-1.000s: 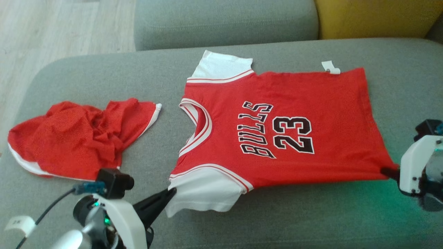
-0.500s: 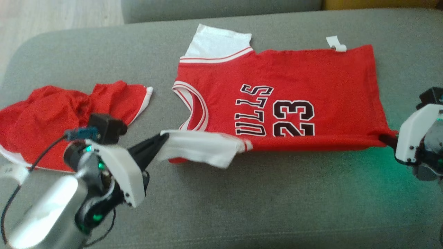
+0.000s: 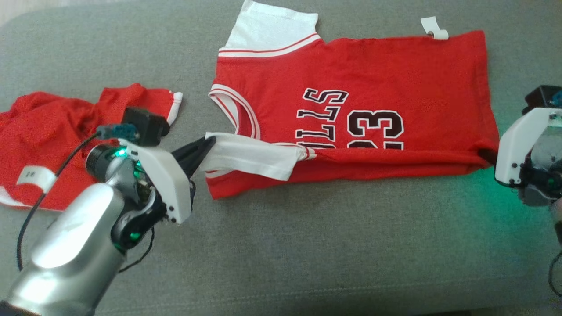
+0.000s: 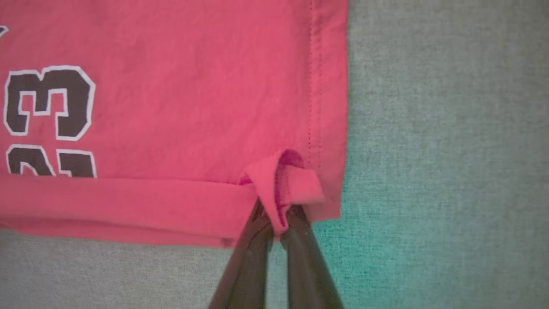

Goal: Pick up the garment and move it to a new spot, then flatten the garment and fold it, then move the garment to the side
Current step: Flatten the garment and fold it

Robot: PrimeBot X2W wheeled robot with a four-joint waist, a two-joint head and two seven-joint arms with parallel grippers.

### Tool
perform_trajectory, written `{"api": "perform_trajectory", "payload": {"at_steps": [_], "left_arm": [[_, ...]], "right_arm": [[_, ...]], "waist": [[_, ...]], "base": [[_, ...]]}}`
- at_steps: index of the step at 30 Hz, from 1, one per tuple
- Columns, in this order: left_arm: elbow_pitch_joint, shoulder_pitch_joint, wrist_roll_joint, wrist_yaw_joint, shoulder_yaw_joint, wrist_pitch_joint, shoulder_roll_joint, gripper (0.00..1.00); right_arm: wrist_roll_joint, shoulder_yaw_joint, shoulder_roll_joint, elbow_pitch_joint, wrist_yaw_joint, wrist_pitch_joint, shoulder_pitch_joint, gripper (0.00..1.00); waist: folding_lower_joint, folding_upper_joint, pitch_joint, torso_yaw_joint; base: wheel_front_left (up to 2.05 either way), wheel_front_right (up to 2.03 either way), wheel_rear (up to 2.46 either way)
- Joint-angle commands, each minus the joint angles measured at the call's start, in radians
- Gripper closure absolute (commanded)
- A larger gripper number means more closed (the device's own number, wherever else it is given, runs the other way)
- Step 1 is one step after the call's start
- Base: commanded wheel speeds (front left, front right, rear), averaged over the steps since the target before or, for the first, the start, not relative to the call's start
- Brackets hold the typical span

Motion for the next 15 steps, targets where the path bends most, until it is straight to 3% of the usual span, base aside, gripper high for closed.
{"api": "perform_trajectory", "payload": {"at_steps": [1, 3, 4, 5, 6, 7, 8, 9, 10, 15], "left_arm": [[-0.02, -0.064, 0.009, -0.004, 0.039, -0.012, 0.025, 1.0], [0.006, -0.084, 0.009, -0.005, 0.03, -0.019, 0.021, 1.0], [0.019, -0.093, 0.008, -0.006, 0.026, -0.021, 0.018, 1.0], [0.033, -0.103, 0.008, -0.007, 0.022, -0.023, 0.016, 1.0], [0.046, -0.113, 0.008, -0.007, 0.018, -0.025, 0.013, 1.0], [0.061, -0.125, 0.011, -0.007, 0.016, -0.029, 0.01, 1.0], [0.077, -0.136, 0.013, -0.008, 0.015, -0.035, 0.006, 0.94], [0.093, -0.148, 0.016, -0.006, 0.018, -0.044, 0.0, 0.79], [0.13, -0.173, 0.018, 0.016, 0.036, -0.071, -0.018, 0.0], [0.206, -0.218, 0.033, 0.06, 0.067, -0.154, -0.058, 0.0]], "right_arm": [[-0.009, 0.0, -0.013, -0.025, 0.004, 0.002, -0.032, 1.0], [-0.02, 0.001, -0.007, -0.02, 0.004, -0.003, -0.044, 1.0], [-0.031, 0.0, -0.005, -0.018, 0.004, -0.016, -0.051, 0.72], [-0.043, -0.004, -0.004, -0.013, 0.004, -0.033, -0.059, 0.23], [-0.056, -0.007, -0.001, -0.009, 0.004, -0.049, -0.068, 0.0], [-0.066, -0.013, 0.004, -0.006, 0.004, -0.072, -0.078, 0.0], [-0.075, -0.027, 0.01, 0.002, 0.004, -0.096, -0.09, 0.0], [-0.083, -0.041, 0.018, 0.011, 0.004, -0.121, -0.102, 0.0], [-0.098, -0.058, 0.034, 0.027, 0.004, -0.165, -0.124, 0.0], [-0.124, -0.07, 0.058, 0.037, 0.004, -0.287, -0.154, 0.0]], "waist": [[0.0, -0.0001, 0.005, -0.003], [0.0, -0.0001, 0.013, -0.006], [0.0, -0.0001, 0.016, -0.008], [0.0, -0.0001, 0.02, -0.009], [0.0, -0.0001, 0.024, -0.01], [0.0, -0.0001, 0.027, -0.011], [0.0, -0.0001, 0.03, -0.013], [0.0, -0.0001, 0.033, -0.014], [0.0, -0.0001, 0.038, -0.017], [0.0, -0.0001, 0.036, -0.026]], "base": [[0.0, 0.0, 0.0], [0.0, 0.0, 0.0], [0.0, 0.0, 0.0], [0.0, 0.0, 0.0], [0.0, 0.0, 0.0], [0.0, 0.0, 0.0], [0.0, 0.0, 0.0], [0.0, 0.0, 0.0], [0.0, 0.0, 0.0], [0.0, 0.0, 0.0]]}}
